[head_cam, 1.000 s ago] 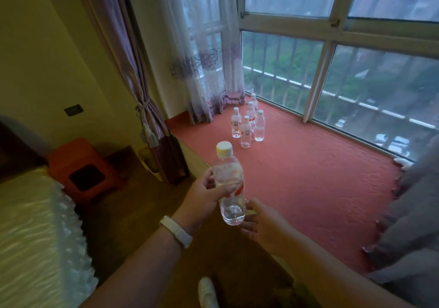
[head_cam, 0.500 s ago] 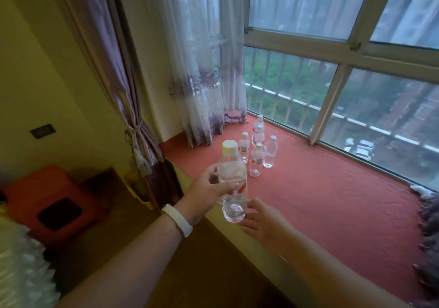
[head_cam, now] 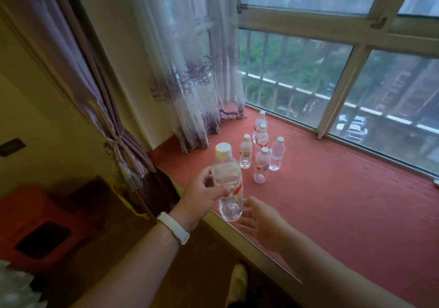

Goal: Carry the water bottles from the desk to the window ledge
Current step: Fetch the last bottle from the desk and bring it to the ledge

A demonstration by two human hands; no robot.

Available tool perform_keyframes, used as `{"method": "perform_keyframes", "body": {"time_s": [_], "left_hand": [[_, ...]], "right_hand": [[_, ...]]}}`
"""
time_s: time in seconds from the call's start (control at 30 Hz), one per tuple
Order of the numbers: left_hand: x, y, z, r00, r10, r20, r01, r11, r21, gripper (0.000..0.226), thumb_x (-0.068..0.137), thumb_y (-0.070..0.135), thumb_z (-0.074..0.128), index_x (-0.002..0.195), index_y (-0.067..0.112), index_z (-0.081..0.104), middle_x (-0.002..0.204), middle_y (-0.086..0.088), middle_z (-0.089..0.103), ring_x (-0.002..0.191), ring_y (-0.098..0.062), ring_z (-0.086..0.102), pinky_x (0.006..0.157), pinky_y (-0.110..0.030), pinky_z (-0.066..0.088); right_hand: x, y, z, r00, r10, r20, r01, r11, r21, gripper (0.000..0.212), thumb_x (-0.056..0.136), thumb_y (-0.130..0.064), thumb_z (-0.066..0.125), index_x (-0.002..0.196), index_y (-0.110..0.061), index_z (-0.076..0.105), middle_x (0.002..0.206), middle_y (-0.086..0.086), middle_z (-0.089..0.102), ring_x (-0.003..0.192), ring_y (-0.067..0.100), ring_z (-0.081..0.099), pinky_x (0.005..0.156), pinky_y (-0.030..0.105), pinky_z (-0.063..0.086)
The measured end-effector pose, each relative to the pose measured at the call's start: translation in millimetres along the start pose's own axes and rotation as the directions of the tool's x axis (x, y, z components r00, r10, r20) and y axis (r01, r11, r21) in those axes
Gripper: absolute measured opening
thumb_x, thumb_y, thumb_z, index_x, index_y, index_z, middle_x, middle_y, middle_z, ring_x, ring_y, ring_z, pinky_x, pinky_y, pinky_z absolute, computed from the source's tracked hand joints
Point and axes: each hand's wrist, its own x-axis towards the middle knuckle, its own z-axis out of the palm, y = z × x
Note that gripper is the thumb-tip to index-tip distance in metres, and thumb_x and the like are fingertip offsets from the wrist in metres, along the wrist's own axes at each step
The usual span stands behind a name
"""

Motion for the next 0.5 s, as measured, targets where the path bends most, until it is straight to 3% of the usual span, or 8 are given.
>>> {"method": "perform_keyframes", "body": {"time_s": [0.17,0.33,0.4,0.5], "left_hand": [[71.6,-8.3,-15.0,0.997,-0.082,-0.015,0.082,0.995,0.060,0.057,0.066,0.022,0.083,0.120,0.023,0.063,0.112,-0.001,0.073,0.106,-0.018,0.068,0.088,-0.033,0.055],[136.3,0.0,-22.3,0.989,-0.146,-0.020,0.148,0.978,0.150,0.056,0.064,0.027,0.086,0.115,0.025,0.062,0.107,0.004,0.073,0.098,-0.007,0.069,0.077,-0.022,0.053],[159.8,2.1,-22.9,0.989,-0.145,-0.008,0.144,0.974,0.177,0.056,0.067,0.024,0.086,0.116,0.021,0.061,0.109,0.001,0.072,0.099,-0.009,0.068,0.080,-0.024,0.054],[187.0,1.7,-22.1,0.987,-0.158,0.027,0.150,0.970,0.189,0.052,0.076,0.010,0.083,0.121,0.012,0.057,0.114,-0.007,0.069,0.103,-0.016,0.066,0.088,-0.029,0.054]], "right_hand": [[72.8,-24.4,0.6,0.998,0.048,0.037,-0.050,0.997,0.057,0.027,0.094,-0.024,0.055,0.115,-0.006,0.056,0.106,0.018,0.069,0.084,0.026,0.074,0.065,0.032,0.058],[132.8,-51.7,4.5,0.999,0.043,0.026,-0.046,0.995,0.087,0.027,0.092,-0.025,0.053,0.113,-0.008,0.058,0.098,0.012,0.072,0.086,0.024,0.071,0.075,0.034,0.054],[150.9,-63.7,4.6,0.999,0.030,0.015,-0.031,0.995,0.097,0.028,0.091,-0.025,0.051,0.114,-0.009,0.059,0.092,0.009,0.073,0.080,0.022,0.070,0.077,0.034,0.053],[173.1,-80.4,2.3,0.999,0.034,-0.034,-0.031,0.995,0.090,0.029,0.092,-0.023,0.049,0.116,-0.009,0.058,0.100,0.011,0.071,0.085,0.023,0.069,0.080,0.035,0.052]]}}
